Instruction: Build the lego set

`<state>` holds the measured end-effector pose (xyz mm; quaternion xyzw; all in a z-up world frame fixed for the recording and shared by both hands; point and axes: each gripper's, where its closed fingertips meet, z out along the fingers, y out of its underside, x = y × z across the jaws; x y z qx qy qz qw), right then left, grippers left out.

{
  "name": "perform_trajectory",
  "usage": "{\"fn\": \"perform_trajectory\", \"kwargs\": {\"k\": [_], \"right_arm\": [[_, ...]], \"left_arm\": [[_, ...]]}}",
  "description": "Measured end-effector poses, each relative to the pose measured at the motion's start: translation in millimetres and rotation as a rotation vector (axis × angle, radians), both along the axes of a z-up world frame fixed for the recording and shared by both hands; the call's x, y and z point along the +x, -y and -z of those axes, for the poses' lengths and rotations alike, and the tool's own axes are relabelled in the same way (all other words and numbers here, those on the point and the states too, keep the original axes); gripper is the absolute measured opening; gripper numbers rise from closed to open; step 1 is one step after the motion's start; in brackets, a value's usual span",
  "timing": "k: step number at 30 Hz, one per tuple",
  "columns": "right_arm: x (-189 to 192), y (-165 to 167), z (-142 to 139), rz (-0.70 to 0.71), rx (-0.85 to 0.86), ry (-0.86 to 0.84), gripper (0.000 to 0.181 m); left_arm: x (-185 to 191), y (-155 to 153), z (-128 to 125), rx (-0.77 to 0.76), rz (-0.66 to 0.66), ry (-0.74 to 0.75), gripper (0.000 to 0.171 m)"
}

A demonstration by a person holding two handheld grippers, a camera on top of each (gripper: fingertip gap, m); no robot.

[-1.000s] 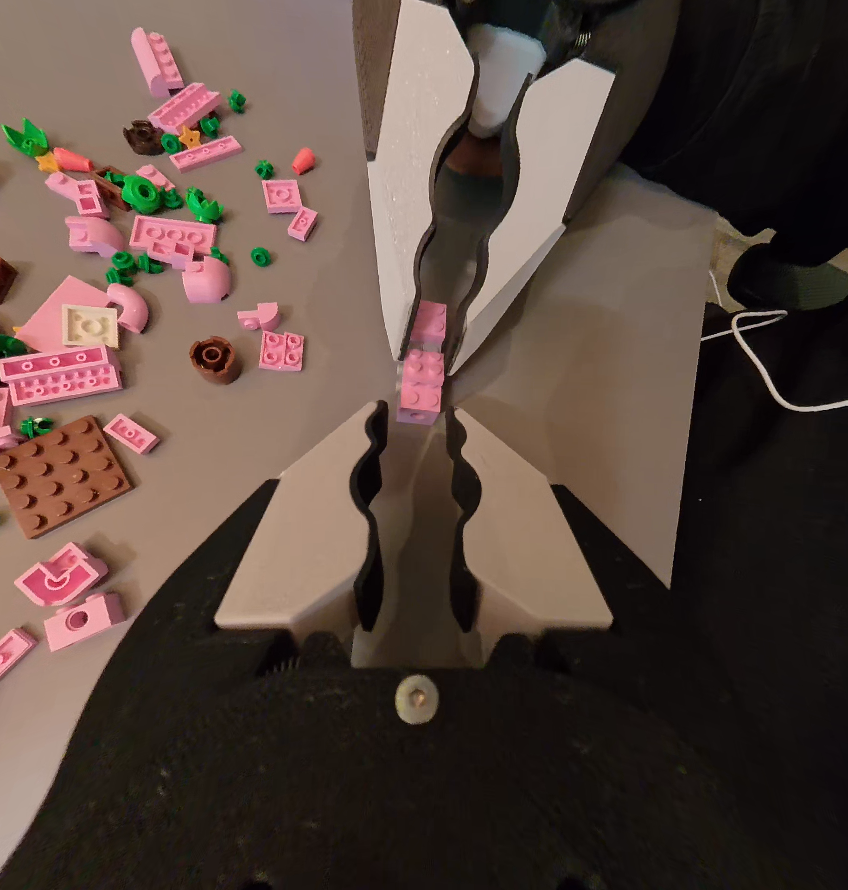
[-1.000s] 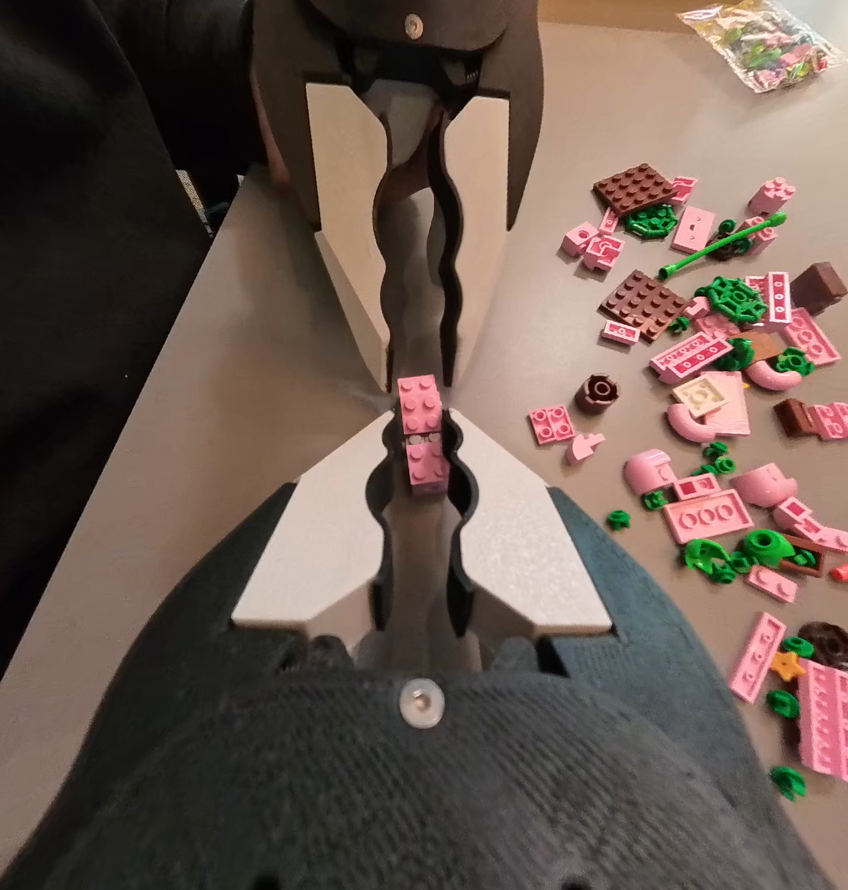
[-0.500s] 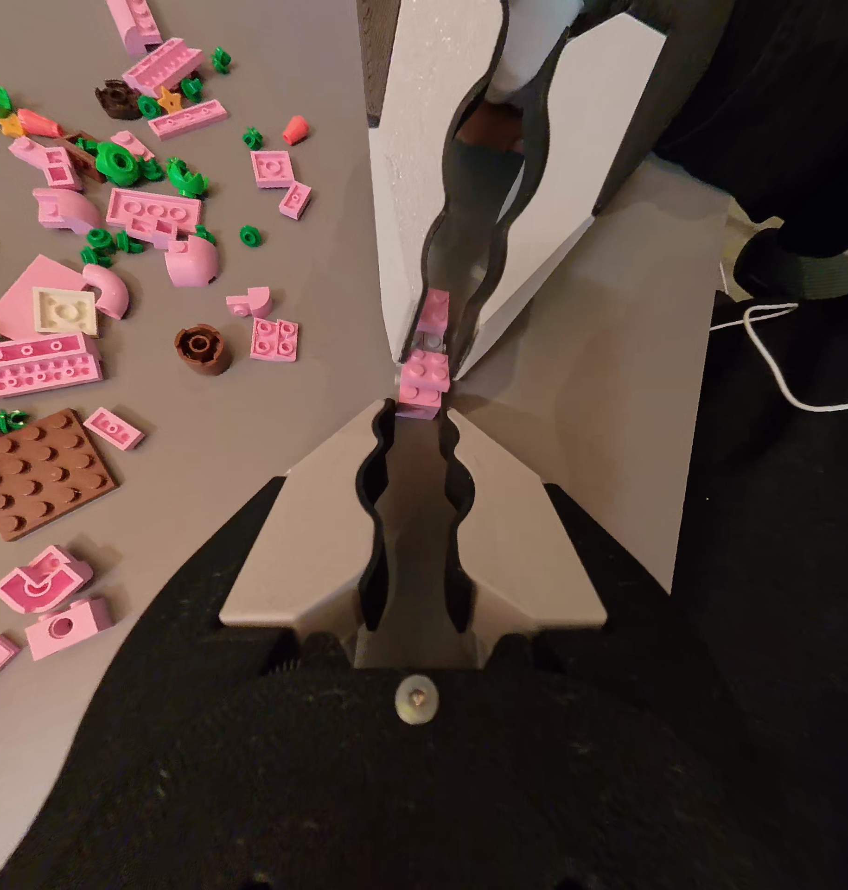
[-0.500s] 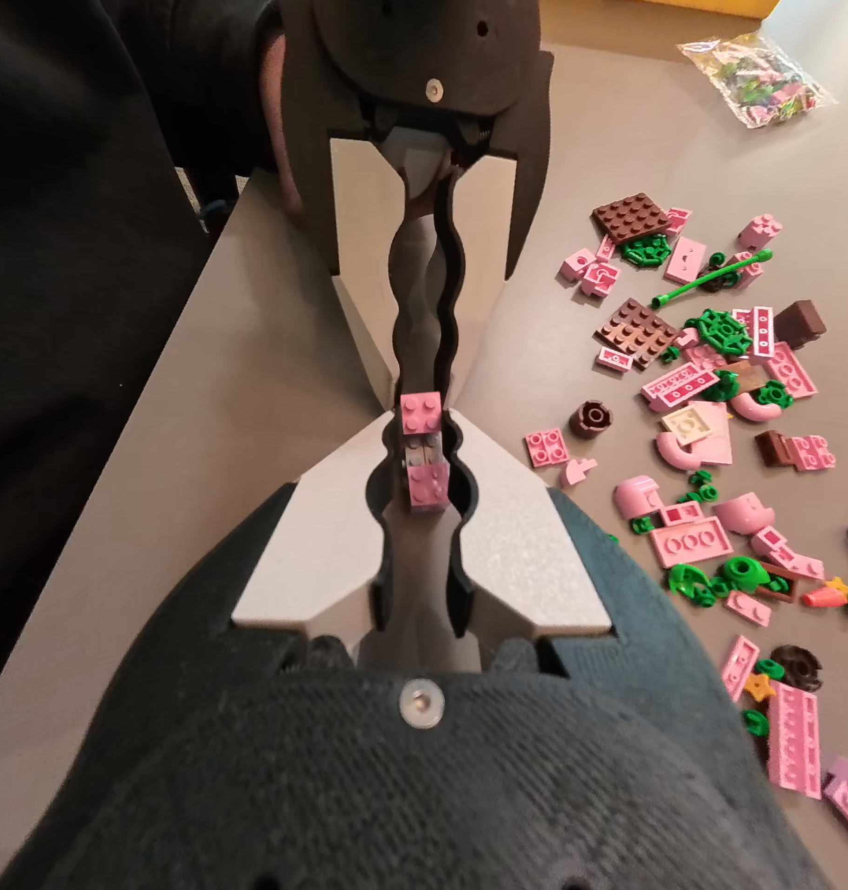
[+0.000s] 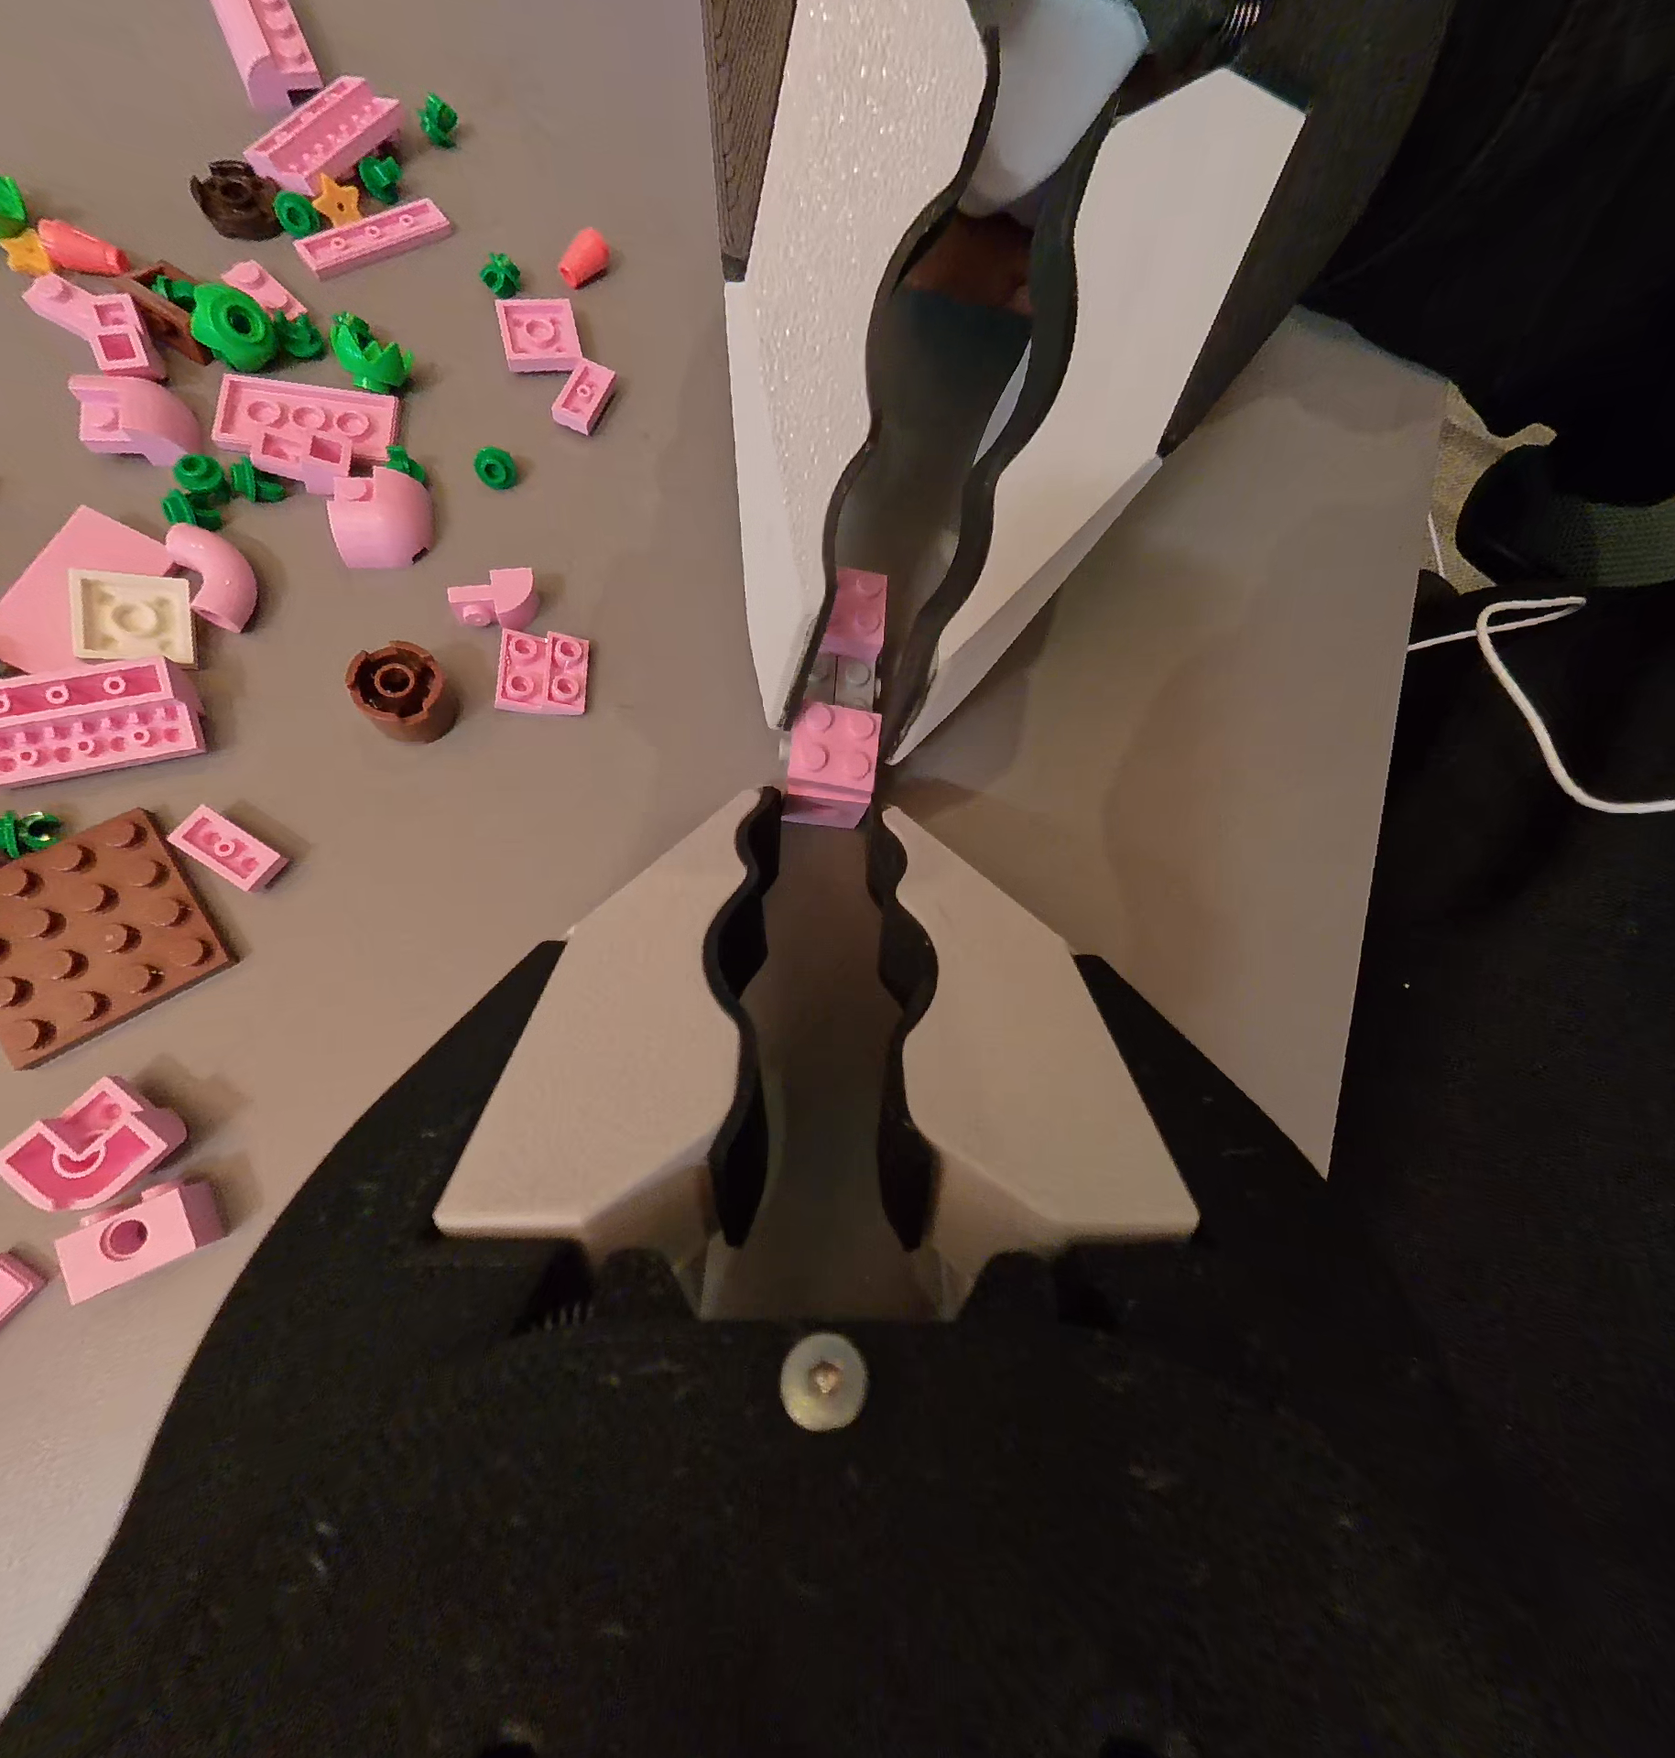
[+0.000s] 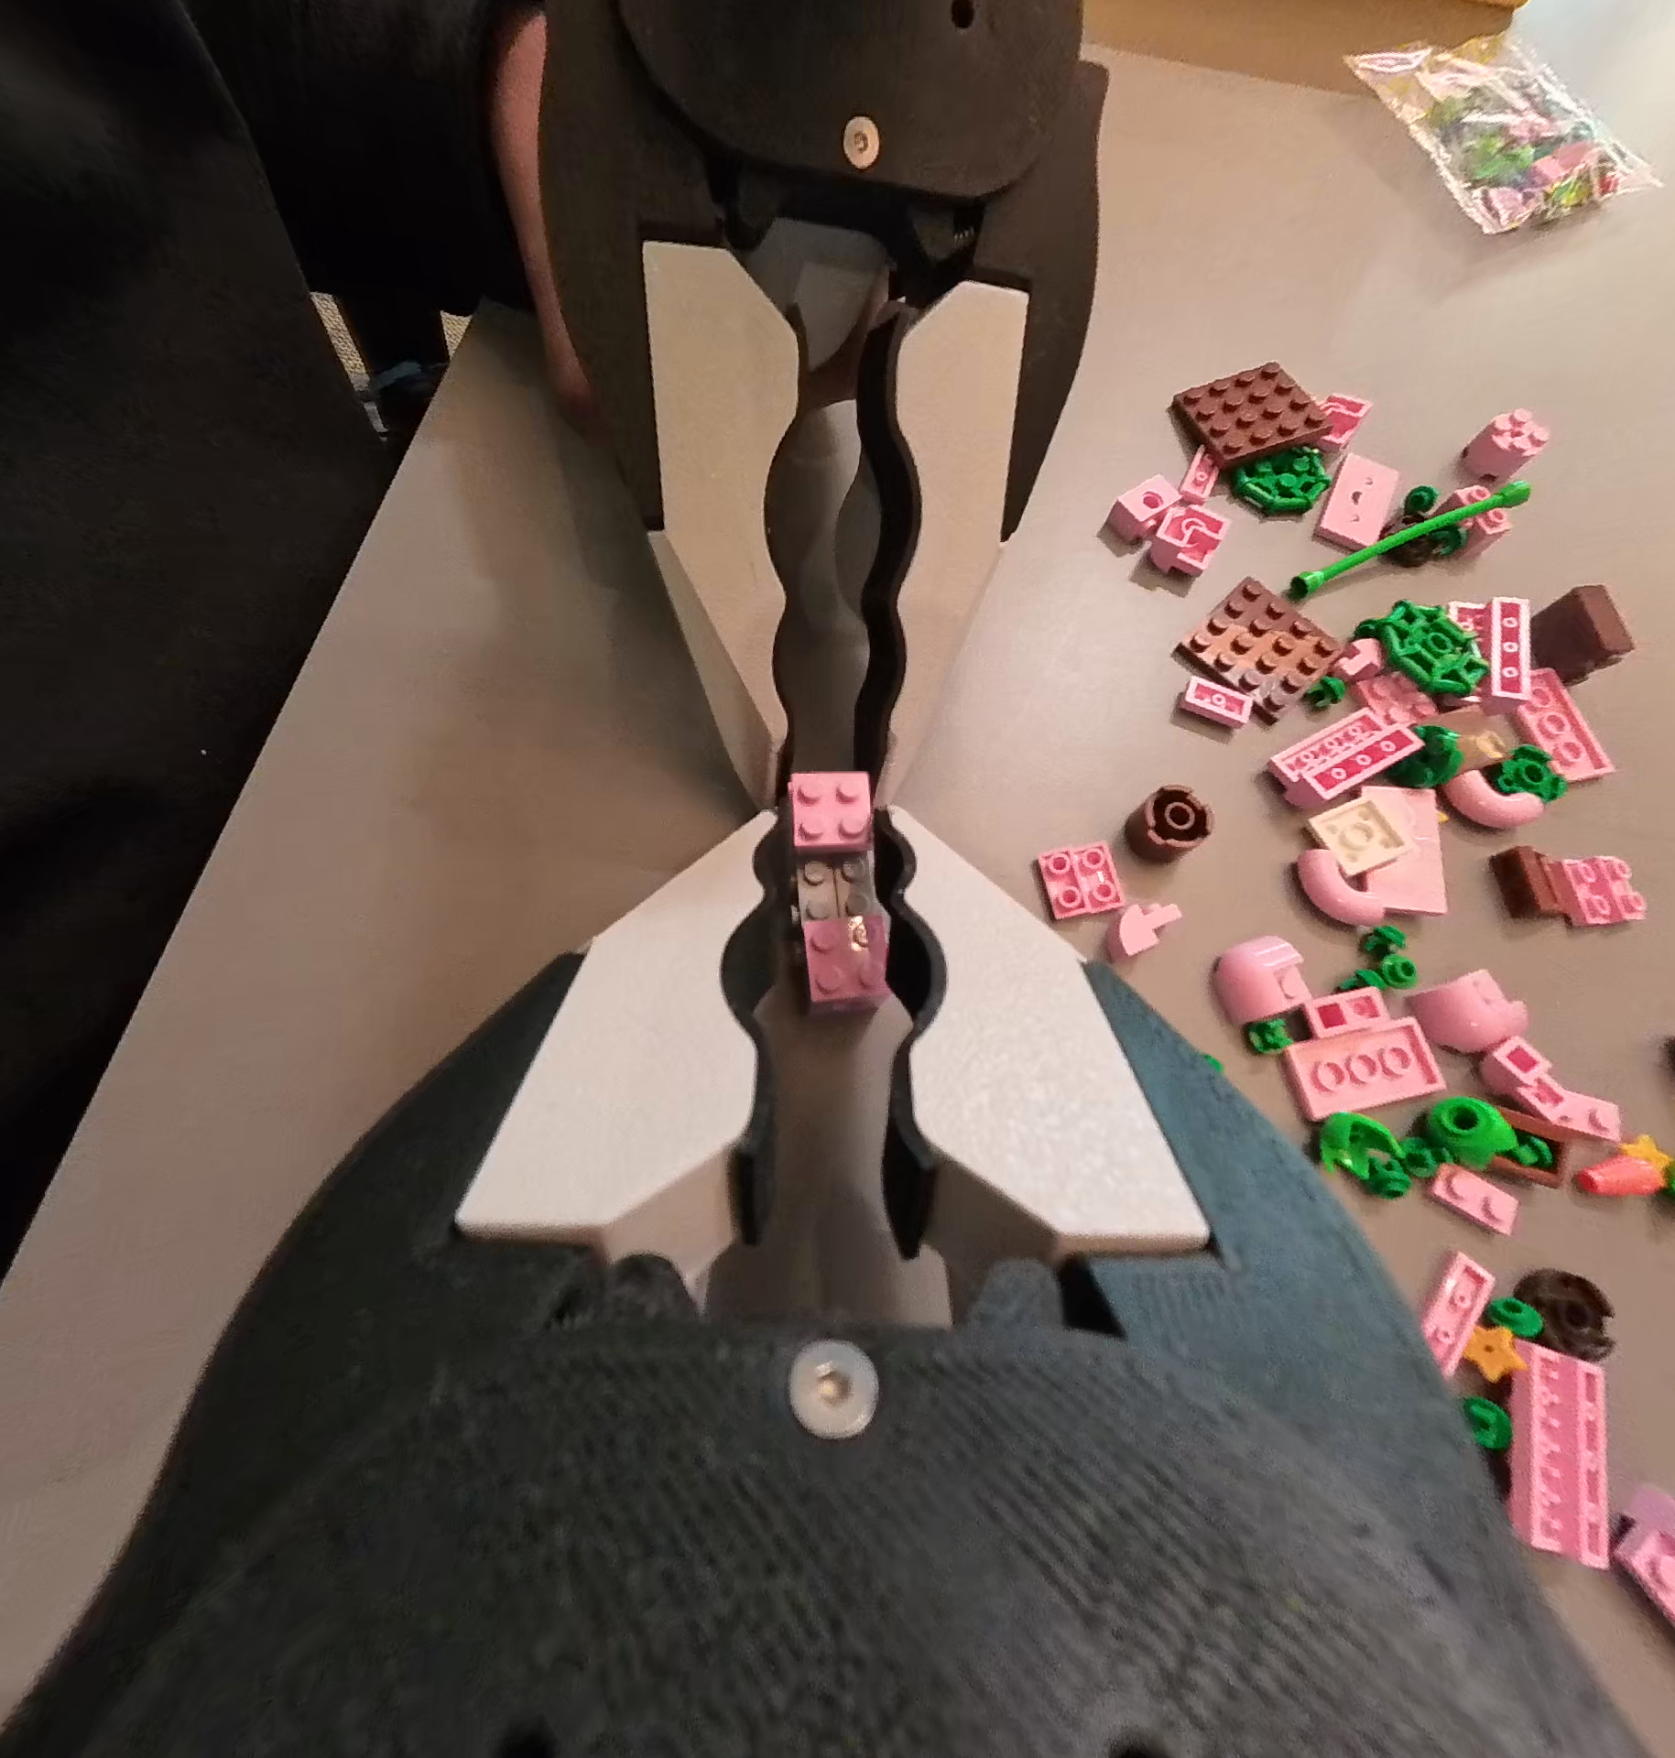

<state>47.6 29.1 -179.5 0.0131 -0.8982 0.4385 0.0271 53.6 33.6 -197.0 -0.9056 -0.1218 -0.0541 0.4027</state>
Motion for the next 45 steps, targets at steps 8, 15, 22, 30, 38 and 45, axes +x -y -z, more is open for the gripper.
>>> {"fn": "perform_trajectory", "kwargs": {"k": [8,15,22,30,38,45], "right_arm": [[0,1,0,-0.001,-0.004,-0.003,0.015],[1,2,0,-0.012,-0.008,-0.01,0.015],[1,2,0,-0.064,-0.017,-0.003,0.014],[2,2,0,-0.091,-0.009,-0.022,0.015],[2,2,-1,-0.077,-0.012,-0.01,0.03],[-4,4,-25,-0.031,-0.128,0.006,0.01]], "left_arm": [[0,0,0,0.0,0.0,0.001,0.015],[0,0,0,0.0,0.0,0.0,0.015],[0,0,0,0.001,0.001,0.006,0.016],[0,0,0,0.0,0.001,0.005,0.015],[0,0,0,-0.001,0.001,0.002,0.015],[0,0,0,-0.001,0.002,0.002,0.015]]}}
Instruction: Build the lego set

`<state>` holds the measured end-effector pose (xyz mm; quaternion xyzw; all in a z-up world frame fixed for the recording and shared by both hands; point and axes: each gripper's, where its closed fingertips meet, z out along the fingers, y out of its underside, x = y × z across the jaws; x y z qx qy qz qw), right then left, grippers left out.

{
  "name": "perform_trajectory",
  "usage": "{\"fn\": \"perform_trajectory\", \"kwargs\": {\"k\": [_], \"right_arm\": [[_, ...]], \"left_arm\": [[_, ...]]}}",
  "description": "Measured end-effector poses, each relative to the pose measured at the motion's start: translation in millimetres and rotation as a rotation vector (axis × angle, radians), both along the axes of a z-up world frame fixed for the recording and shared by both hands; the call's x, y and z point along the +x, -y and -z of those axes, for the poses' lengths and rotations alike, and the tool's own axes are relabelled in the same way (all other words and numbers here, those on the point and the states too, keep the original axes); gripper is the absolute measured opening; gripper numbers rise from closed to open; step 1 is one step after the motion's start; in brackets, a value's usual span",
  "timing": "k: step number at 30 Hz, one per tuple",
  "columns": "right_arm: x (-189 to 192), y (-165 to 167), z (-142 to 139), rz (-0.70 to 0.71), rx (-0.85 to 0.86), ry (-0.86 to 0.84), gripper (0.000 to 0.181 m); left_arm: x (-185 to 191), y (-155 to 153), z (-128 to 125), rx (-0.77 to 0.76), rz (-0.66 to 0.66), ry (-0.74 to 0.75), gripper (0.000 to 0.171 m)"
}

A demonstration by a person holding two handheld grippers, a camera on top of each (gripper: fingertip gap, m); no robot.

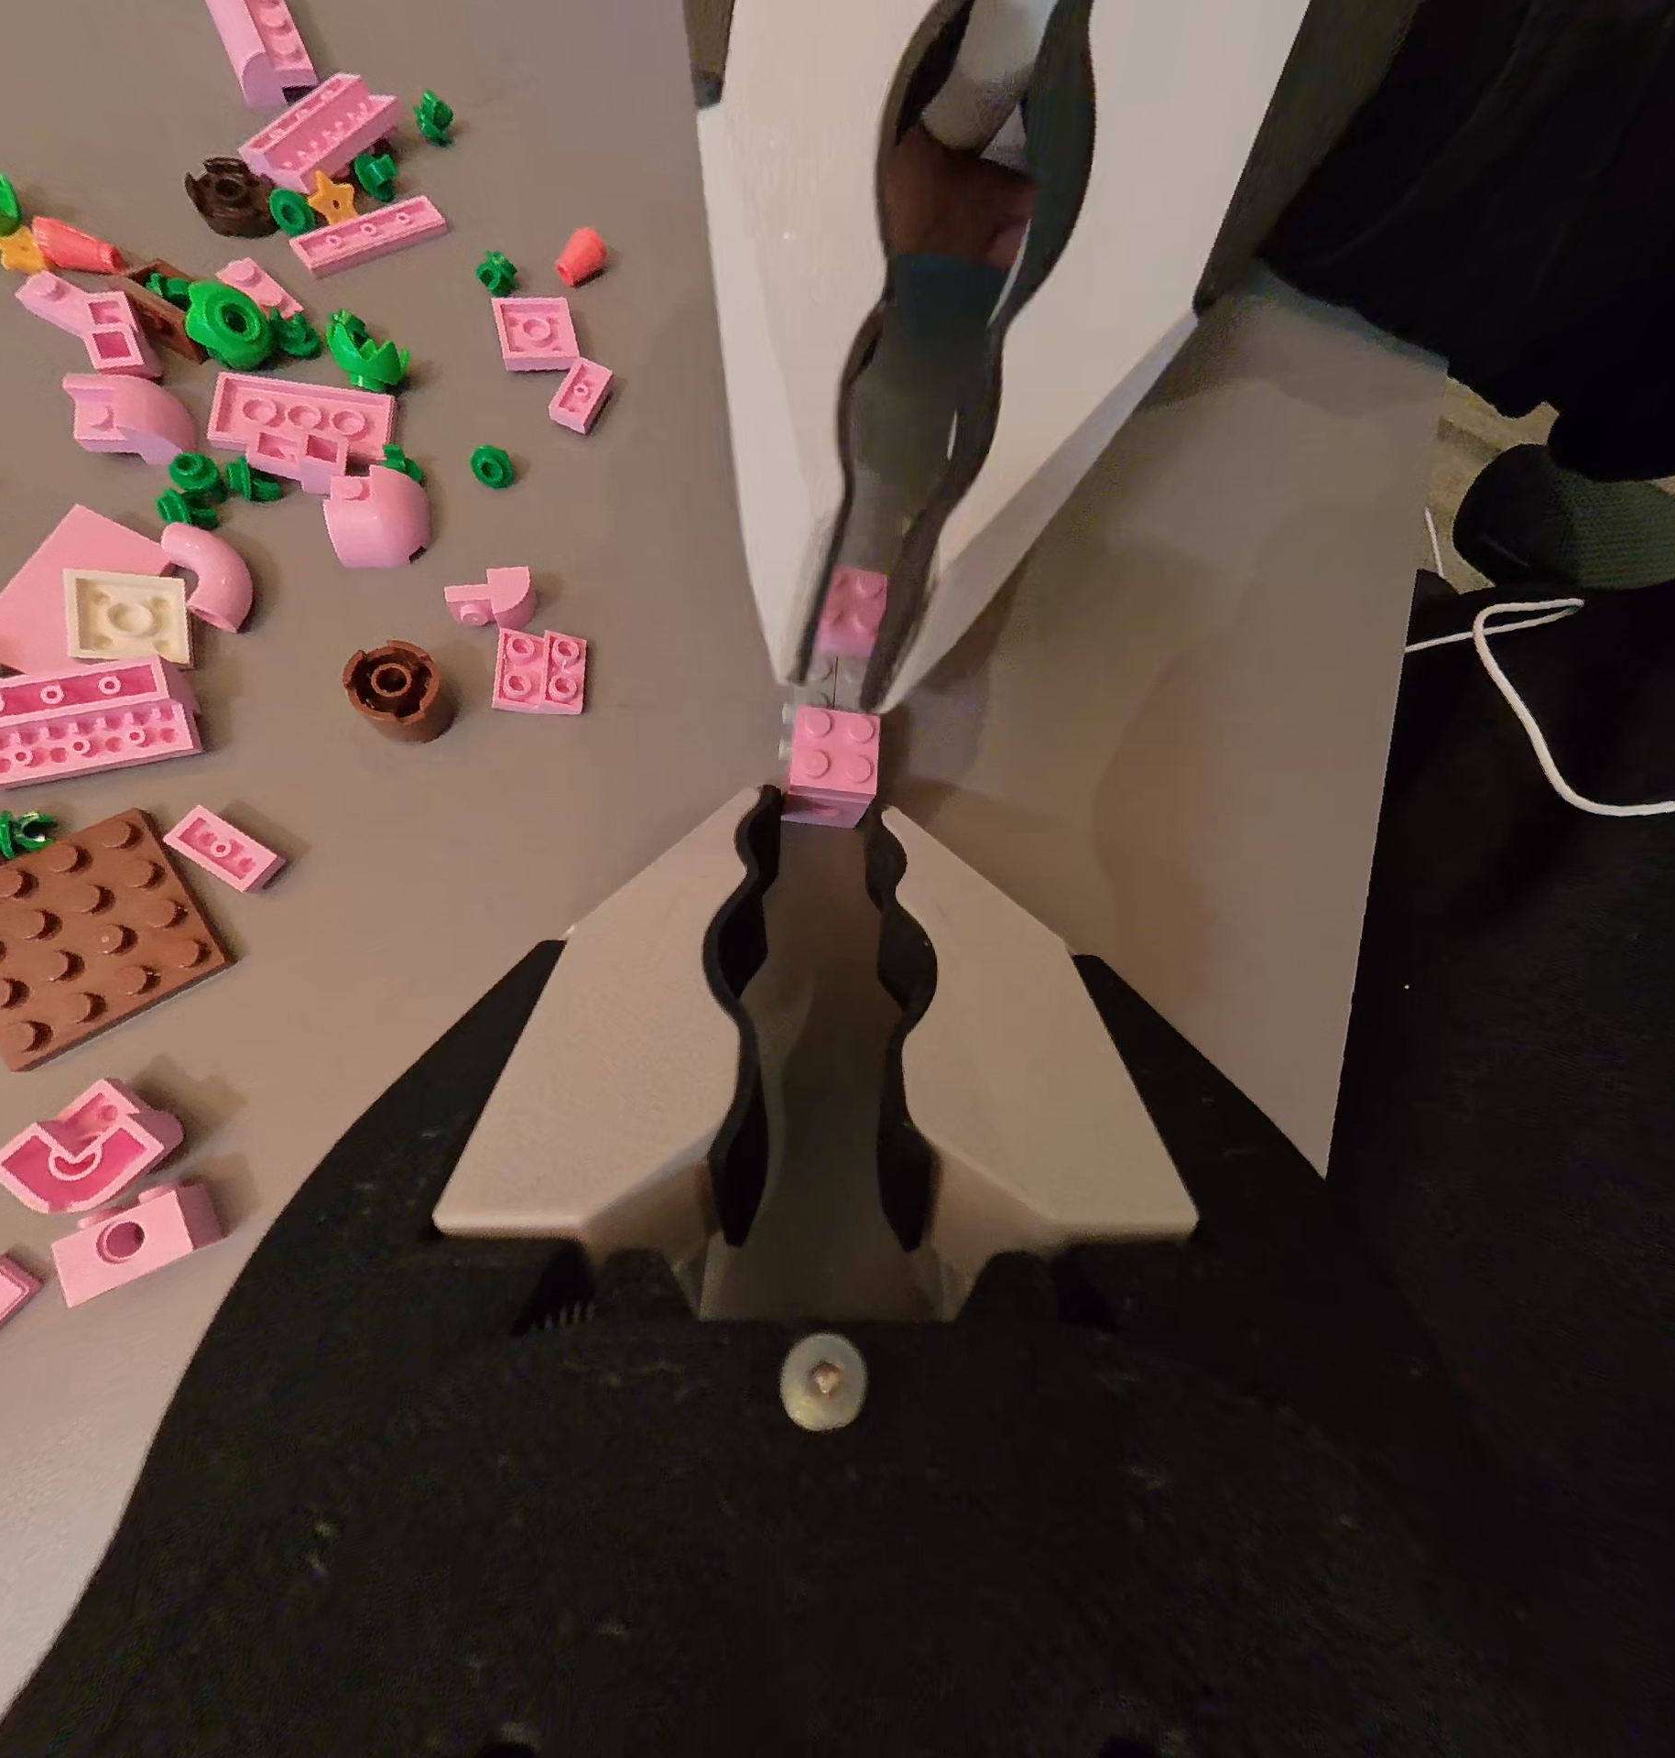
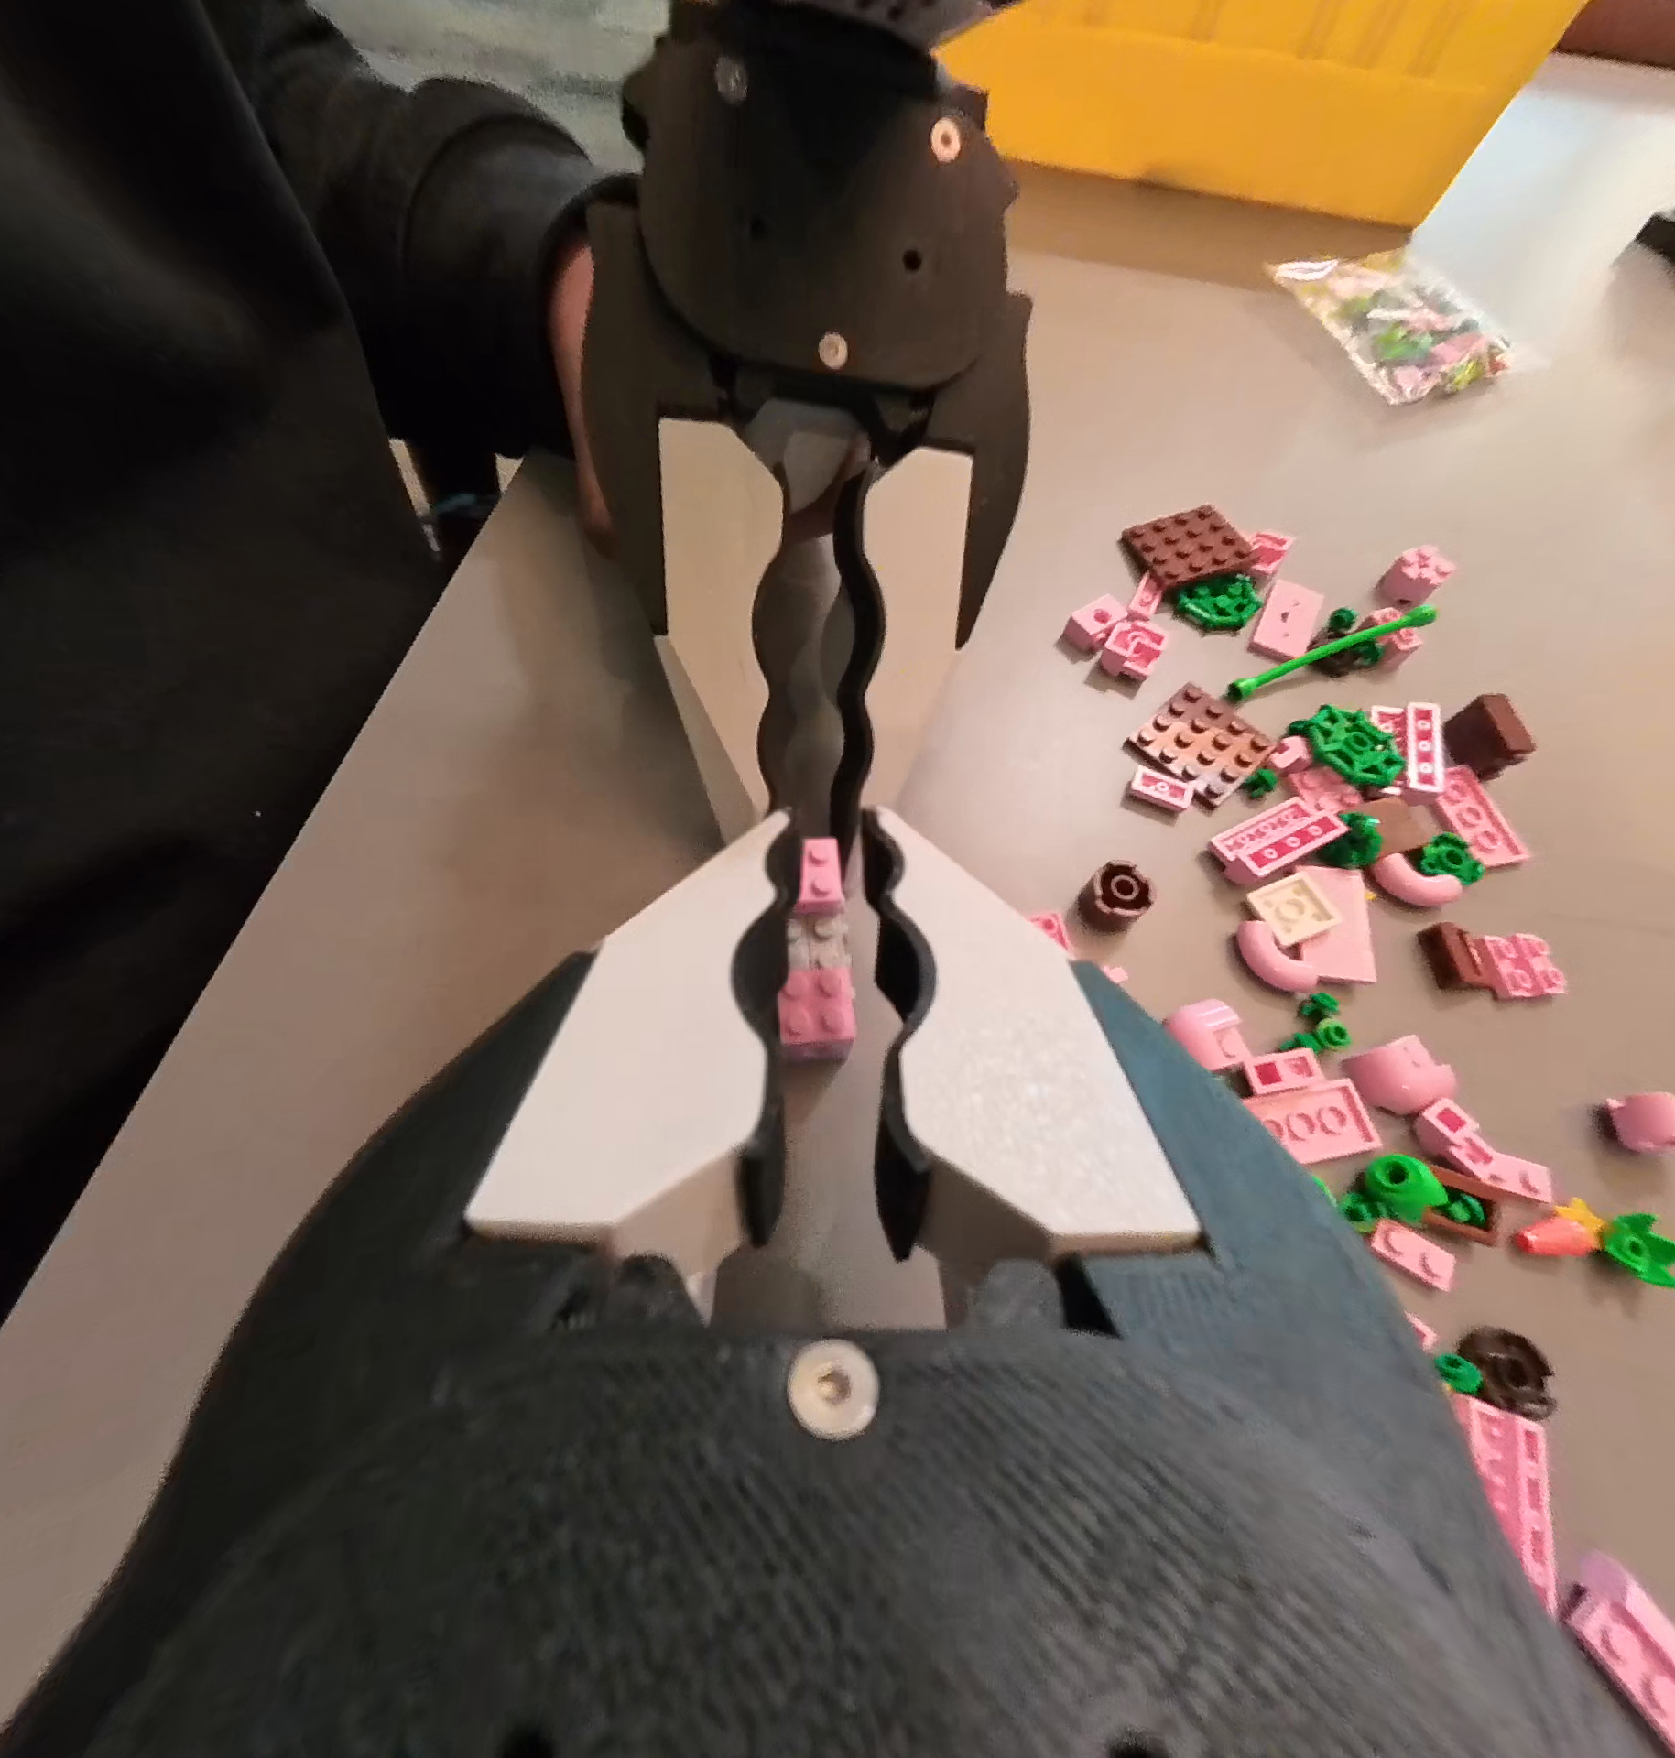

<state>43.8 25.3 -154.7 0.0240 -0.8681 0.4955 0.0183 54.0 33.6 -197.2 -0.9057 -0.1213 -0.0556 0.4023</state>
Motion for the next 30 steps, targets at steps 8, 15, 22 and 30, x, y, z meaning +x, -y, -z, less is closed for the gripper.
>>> {"fn": "perform_trajectory", "kwargs": {"k": [8,15,22,30], "right_arm": [[3,0,21,-0.001,0.098,0.018,0.0],[3,3,5,0.001,0.02,0.019,0.0],[3,1,14,-0.004,0.059,0.028,0.0],[3,1,17,-0.002,0.07,0.037,0.0]], "left_arm": [[0,0,0,0.0,0.0,0.003,0.015],[0,0,0,0.001,0.0,0.004,0.016],[0,0,0,0.0,0.0,0.003,0.015],[0,0,0,0.0,0.0,0.003,0.015]]}}
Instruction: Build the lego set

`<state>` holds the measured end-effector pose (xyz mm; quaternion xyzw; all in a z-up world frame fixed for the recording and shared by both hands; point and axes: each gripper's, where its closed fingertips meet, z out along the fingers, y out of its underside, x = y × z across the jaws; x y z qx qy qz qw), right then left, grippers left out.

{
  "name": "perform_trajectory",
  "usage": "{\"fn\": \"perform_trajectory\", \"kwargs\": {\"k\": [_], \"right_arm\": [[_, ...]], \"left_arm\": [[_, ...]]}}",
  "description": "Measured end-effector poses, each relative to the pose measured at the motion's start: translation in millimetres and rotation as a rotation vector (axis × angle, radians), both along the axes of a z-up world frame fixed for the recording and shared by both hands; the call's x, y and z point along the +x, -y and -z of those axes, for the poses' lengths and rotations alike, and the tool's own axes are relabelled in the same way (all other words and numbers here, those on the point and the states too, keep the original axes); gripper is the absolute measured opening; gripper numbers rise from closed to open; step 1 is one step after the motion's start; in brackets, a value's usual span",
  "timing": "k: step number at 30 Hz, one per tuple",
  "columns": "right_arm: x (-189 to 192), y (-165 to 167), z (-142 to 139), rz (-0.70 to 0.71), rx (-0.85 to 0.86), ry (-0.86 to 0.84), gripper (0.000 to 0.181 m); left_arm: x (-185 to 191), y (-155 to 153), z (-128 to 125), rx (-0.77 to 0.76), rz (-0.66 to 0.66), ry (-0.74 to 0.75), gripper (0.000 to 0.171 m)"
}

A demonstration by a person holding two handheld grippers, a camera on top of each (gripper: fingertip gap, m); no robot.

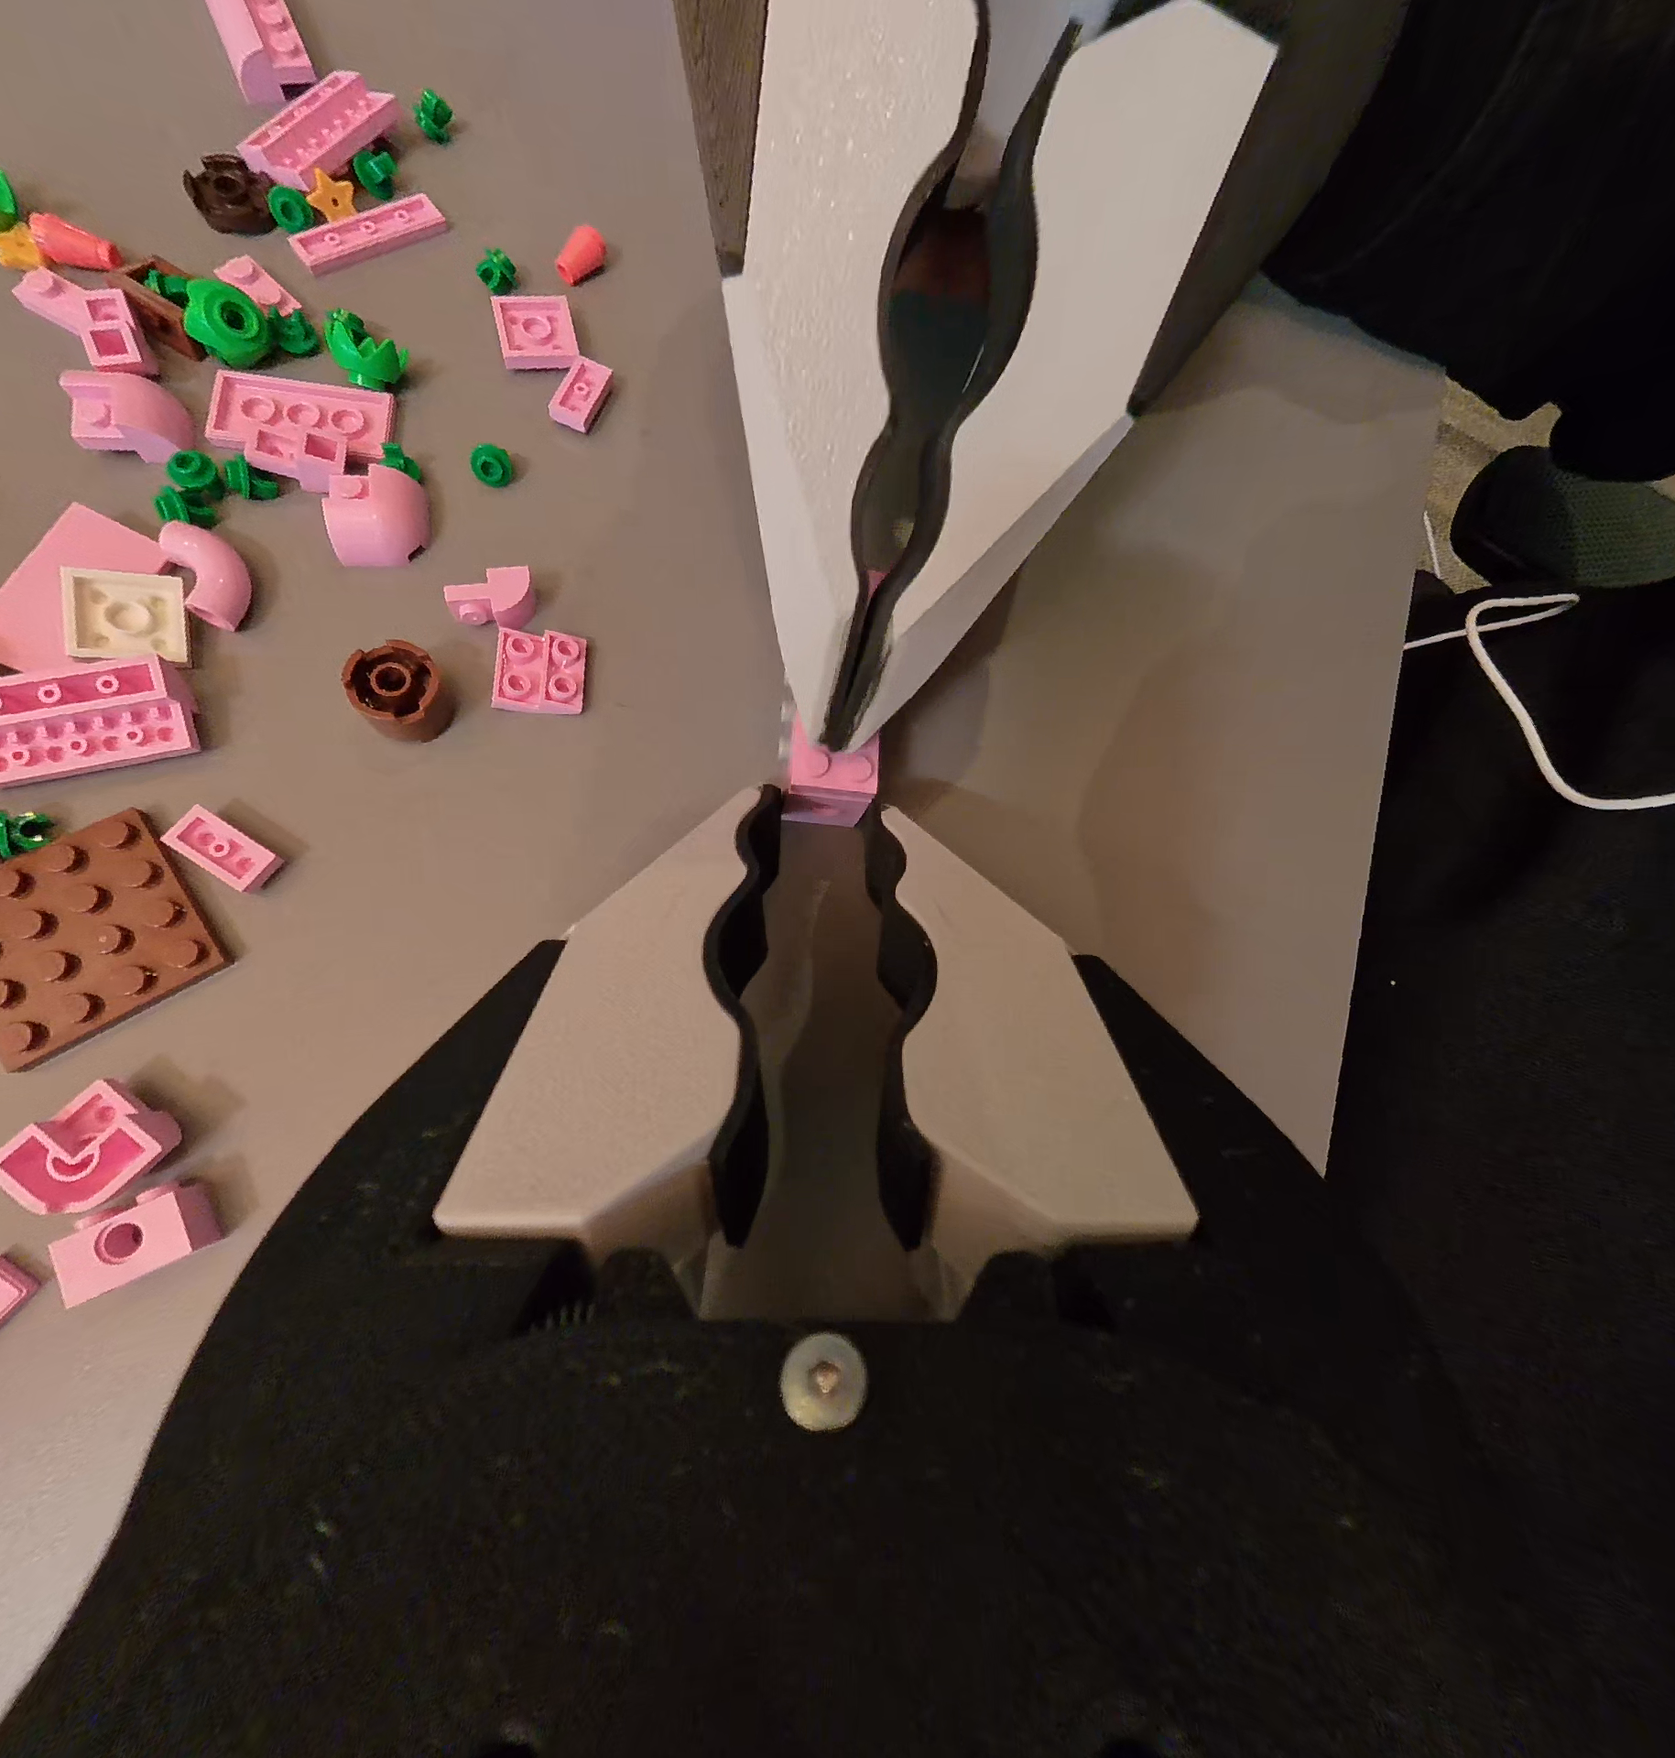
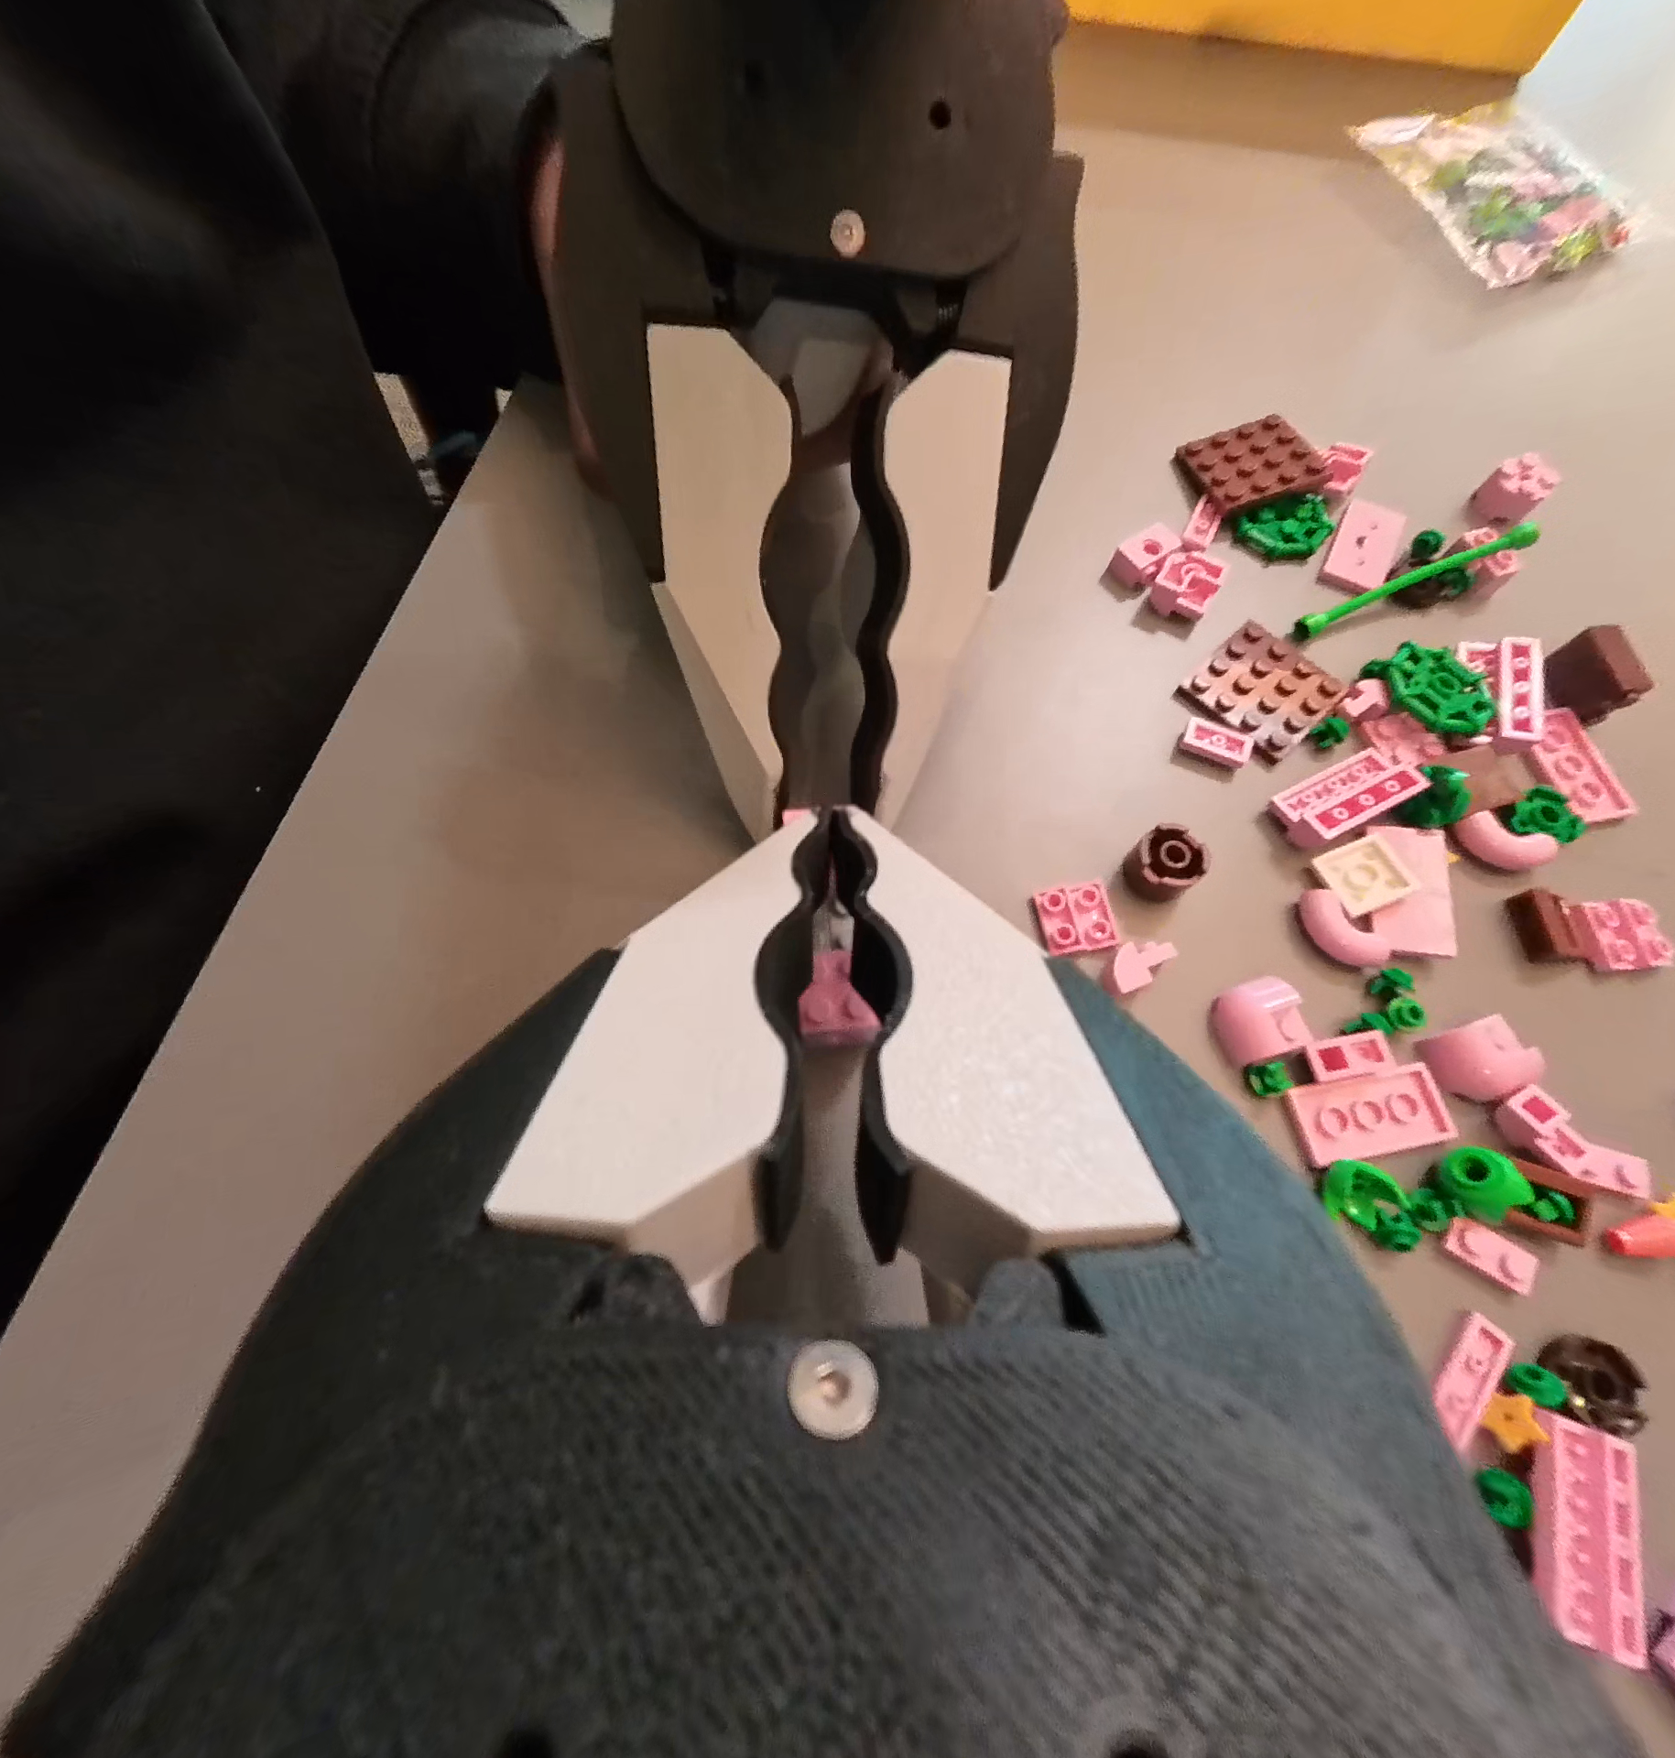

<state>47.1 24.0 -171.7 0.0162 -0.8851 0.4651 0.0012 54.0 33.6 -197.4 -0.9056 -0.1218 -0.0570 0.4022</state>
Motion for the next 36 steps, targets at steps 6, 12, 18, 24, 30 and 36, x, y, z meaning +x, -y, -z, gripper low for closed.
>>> {"fn": "perform_trajectory", "kwargs": {"k": [6,12,18,24,30,36], "right_arm": [[-1,-1,2,0.009,0.004,0.006,0.0],[0,1,-13,0.007,-0.065,0.011,0.0],[-3,0,-7,0.022,-0.03,-0.044,0.0],[-5,-3,-25,0.029,-0.112,-0.164,0.009],[9,7,-17,-0.039,-0.032,-0.432,0.024],[-2,0,-11,0.03,0.0,-0.396,0.035]], "left_arm": [[0,0,0,0.0,0.0,0.001,0.015],[0,0,0,0.0,0.0,0.0,0.015],[0,0,0,-0.001,0.0,-0.002,0.015],[0,0,-1,0.004,0.002,0.0,0.015],[-4,1,-1,0.008,-0.025,0.012,0.015],[-6,1,-3,0.039,-0.038,0.082,0.015]]}}
